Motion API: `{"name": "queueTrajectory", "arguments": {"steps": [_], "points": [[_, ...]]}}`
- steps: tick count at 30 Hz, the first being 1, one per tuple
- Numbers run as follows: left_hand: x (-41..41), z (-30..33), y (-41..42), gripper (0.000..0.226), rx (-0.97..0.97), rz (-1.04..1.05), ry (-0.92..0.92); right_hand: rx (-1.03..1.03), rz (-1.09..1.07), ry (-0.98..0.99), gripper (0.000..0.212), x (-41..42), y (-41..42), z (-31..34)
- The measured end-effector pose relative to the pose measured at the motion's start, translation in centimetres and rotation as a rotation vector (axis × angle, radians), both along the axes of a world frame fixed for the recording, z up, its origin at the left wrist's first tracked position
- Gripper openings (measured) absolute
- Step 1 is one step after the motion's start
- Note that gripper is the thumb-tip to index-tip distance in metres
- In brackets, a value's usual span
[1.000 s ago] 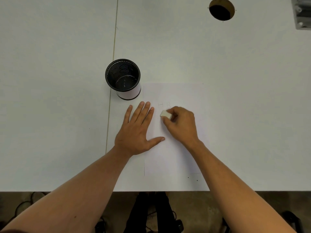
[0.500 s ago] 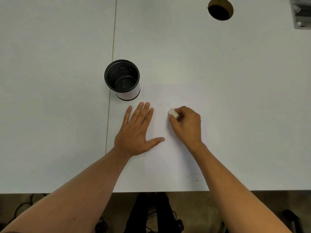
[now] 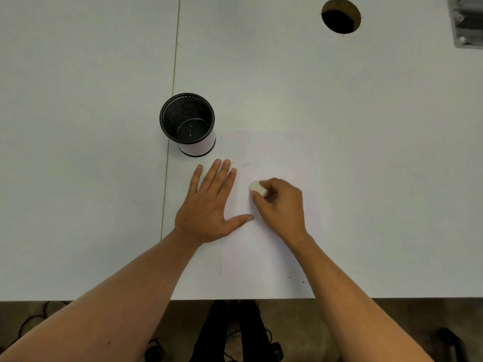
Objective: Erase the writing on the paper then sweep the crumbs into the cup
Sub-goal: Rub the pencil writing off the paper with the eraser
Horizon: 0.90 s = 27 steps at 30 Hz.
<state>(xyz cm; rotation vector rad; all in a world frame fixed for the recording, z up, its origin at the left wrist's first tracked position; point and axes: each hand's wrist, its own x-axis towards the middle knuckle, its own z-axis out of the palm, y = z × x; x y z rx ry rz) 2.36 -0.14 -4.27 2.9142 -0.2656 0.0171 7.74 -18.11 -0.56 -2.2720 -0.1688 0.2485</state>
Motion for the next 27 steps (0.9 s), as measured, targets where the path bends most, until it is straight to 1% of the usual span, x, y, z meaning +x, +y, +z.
{"name": "queueTrajectory", "arguments": {"steps": [5, 7, 10, 11, 12, 15, 16, 17, 20, 21, 23, 26, 27], "points": [[0.0, 0.0, 0.0, 0.102, 0.016, 0.000, 0.012, -0.038, -0.221, -0.026, 0.014, 2.6, -0.6, 0.0], [0.0, 0.0, 0.0, 0.101, 0.004, 0.003, 0.005, -0.045, -0.173, -0.048, 0.014, 1.9, -0.1, 0.0], [0.0, 0.0, 0.0, 0.101, -0.004, -0.003, 0.019, -0.064, 0.036, -0.047, 0.014, -0.1, 1.2, -0.2], [0.0, 0.1, 0.0, 0.101, -0.005, -0.006, 0.025, -0.077, 0.060, -0.049, 0.015, -0.2, 1.2, -0.2], [0.0, 0.0, 0.1, 0.101, -0.006, -0.004, 0.027, -0.087, 0.041, -0.051, 0.017, 0.2, 1.0, -0.2], [-0.1, 0.0, 0.0, 0.102, 0.005, -0.001, 0.033, -0.093, -0.151, -0.049, 0.019, 2.0, -0.1, -0.2], [0.0, 0.0, 0.0, 0.102, 0.008, -0.001, 0.034, -0.093, -0.185, -0.057, 0.018, 2.2, -0.2, -0.2], [0.0, -0.1, 0.0, 0.102, 0.006, 0.000, 0.031, -0.098, -0.174, -0.068, 0.016, 2.1, 0.0, -0.1], [0.0, -0.1, 0.0, 0.101, -0.019, -0.009, 0.023, -0.087, 0.022, -0.037, 0.014, -0.1, 1.3, 0.0], [0.0, 0.0, 0.1, 0.101, -0.019, -0.011, 0.025, -0.082, 0.058, -0.025, 0.015, -0.6, 1.4, 0.0], [0.0, 0.0, 0.1, 0.101, -0.002, -0.011, 0.031, -0.086, -0.002, -0.026, 0.017, -0.3, 0.8, -0.2], [0.0, -0.1, 0.1, 0.103, 0.013, -0.004, 0.040, -0.054, -0.225, -0.019, 0.015, 1.3, -0.1, -0.2], [0.0, -0.1, 0.0, 0.103, 0.014, -0.004, 0.038, -0.048, -0.248, -0.029, 0.014, 1.3, 0.0, -0.3]]}}
